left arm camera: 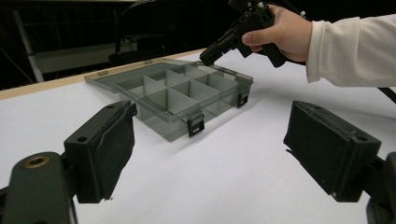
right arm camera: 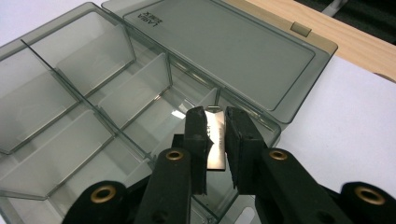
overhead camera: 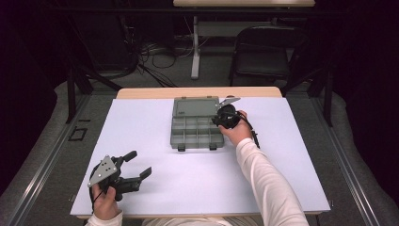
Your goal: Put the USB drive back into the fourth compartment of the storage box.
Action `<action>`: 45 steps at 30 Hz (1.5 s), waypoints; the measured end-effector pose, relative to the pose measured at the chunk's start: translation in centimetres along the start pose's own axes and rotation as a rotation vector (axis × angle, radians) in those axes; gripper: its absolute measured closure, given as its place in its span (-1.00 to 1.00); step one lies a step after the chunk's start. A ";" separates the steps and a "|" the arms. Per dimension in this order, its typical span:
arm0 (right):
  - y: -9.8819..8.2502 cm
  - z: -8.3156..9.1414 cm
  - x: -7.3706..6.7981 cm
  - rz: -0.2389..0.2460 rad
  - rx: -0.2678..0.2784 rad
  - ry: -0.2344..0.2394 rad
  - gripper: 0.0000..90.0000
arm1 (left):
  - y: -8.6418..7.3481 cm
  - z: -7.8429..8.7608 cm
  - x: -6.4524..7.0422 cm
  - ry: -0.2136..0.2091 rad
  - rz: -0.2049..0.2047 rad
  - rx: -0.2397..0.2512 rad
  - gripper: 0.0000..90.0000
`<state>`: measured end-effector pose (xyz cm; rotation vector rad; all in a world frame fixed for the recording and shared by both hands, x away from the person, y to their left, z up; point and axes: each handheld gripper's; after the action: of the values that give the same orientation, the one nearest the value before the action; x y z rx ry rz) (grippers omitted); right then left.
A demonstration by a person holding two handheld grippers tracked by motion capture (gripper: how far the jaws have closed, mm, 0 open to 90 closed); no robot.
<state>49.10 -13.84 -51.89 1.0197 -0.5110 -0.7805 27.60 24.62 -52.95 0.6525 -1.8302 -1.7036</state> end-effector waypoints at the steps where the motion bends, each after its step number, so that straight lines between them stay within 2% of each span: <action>1: -0.2 -0.1 0.0 0.002 -0.005 0.000 0.77 | 0.0 0.0 0.0 -0.001 -0.003 0.000 -0.65; 13: -1.2 -0.5 0.3 -0.012 -0.019 -0.005 0.77 | 0.0 0.0 0.0 -0.001 -0.005 -0.001 -0.65; 40: -1.2 -0.6 0.2 -0.018 -0.018 -0.001 0.76 | 0.0 0.0 -0.1 0.001 -0.001 0.001 -0.65; 45: -1.1 -0.5 0.2 -0.028 -0.013 0.000 0.69 | 0.0 0.0 -0.1 0.003 -0.005 0.000 -0.65</action>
<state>49.22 -14.10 -53.10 1.0165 -0.4926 -0.8077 27.69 24.70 -52.97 0.6590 -1.8281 -1.7051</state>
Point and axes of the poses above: each handheld gripper's, and its own axes: z roughly backward along the jaws, y roughly out of its top, x roughly to its right, and after that the axes turned 15 degrees about x, right-handed
